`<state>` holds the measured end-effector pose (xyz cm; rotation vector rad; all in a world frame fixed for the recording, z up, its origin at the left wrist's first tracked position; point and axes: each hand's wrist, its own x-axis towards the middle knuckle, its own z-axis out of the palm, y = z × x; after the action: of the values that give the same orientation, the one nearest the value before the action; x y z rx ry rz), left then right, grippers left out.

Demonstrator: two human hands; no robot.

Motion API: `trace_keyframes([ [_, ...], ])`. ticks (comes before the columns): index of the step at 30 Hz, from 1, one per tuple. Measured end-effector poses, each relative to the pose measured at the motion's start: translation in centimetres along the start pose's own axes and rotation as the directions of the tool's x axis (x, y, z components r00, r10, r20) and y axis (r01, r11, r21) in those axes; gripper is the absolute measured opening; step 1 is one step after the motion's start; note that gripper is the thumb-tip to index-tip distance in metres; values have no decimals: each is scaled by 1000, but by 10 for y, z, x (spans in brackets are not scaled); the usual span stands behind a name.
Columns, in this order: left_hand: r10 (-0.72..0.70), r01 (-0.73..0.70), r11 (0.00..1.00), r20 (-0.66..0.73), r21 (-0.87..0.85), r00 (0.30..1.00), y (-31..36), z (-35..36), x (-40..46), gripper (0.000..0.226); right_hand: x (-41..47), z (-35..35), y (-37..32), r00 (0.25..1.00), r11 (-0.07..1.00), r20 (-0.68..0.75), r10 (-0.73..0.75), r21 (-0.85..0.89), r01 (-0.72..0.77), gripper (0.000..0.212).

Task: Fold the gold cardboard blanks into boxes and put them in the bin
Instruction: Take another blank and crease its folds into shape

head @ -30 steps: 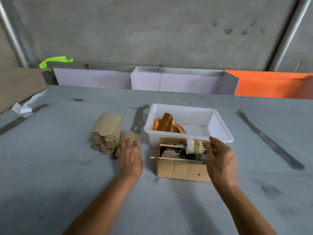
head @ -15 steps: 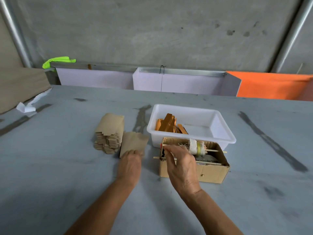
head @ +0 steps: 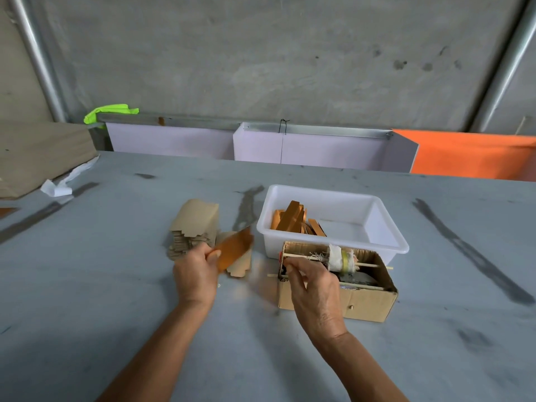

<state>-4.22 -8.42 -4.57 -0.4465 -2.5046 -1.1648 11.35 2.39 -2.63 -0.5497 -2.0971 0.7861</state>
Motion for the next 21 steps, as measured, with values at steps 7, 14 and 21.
trace_keyframes([
  [7,-115,95,918,-29,-386,993,5,-25,17,15,3,-6,-10,992,988,44,119,94,-123,14],
  [14,-110,355,671,386,-651,916,54,-45,-10,22,22,-44,-24,947,890,-4,322,343,-301,27],
  [21,83,367,747,625,-554,776,83,-44,-36,10,32,-86,-22,899,840,86,429,327,-433,23],
])
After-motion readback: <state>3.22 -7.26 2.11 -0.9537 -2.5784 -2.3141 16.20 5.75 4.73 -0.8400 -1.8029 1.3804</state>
